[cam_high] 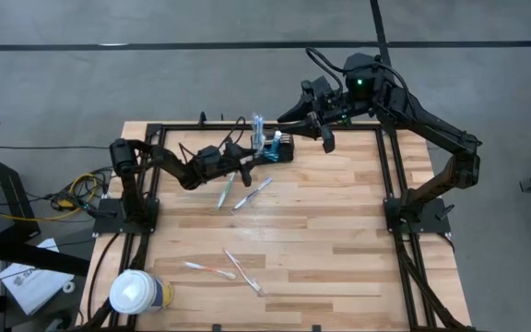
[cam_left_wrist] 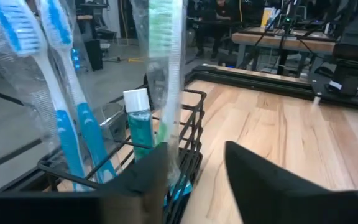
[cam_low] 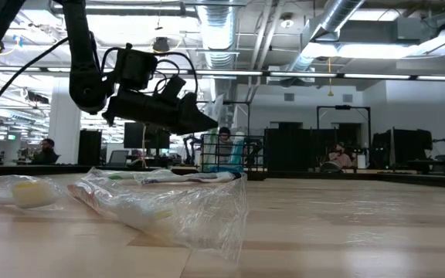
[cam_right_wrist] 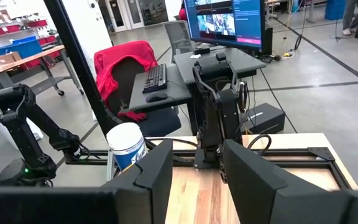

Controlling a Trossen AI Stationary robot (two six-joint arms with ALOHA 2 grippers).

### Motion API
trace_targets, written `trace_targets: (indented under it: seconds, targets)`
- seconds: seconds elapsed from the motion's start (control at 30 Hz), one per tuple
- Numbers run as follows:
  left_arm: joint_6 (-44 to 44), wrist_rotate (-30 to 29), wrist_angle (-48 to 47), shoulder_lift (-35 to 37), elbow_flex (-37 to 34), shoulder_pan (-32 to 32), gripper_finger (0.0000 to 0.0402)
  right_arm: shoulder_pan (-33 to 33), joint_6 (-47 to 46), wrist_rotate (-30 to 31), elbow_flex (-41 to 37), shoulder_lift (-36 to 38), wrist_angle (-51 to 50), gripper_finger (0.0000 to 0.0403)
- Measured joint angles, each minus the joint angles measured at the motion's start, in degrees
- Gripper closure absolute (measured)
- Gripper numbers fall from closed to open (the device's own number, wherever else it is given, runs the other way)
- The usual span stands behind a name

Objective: Pick & Place toothbrushing station
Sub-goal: Put the top green toothbrush into the black wire organizer, then put the green toothbrush into the black wire organizer

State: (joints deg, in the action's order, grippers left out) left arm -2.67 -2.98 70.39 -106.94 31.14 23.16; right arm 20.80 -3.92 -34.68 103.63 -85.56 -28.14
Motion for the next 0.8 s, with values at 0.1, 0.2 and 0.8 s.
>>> trace_targets:
  seconds: [0.1, 0.2, 0.8]
  targets:
    - [-0.62, -0.07, -0.2, 0.29, -0.02, 0.5, 0.0196, 0.0, -0.02, 0.02, 0.0, 0.0, 0.28, 0.0269]
    - [-0.37, -0.2, -0.04, 1.93, -0.02, 0.55, 0.0165, 0.01, -0.02, 0.04, -0.01, 0.0, 0.4, 0.0269]
    - [-16.34, -5.02, -47.8, 35.79, 0.04, 1.46, 0.0183, 3.01, -2.54, -0.24, 0.01, 0.0, 7.26, 0.0269]
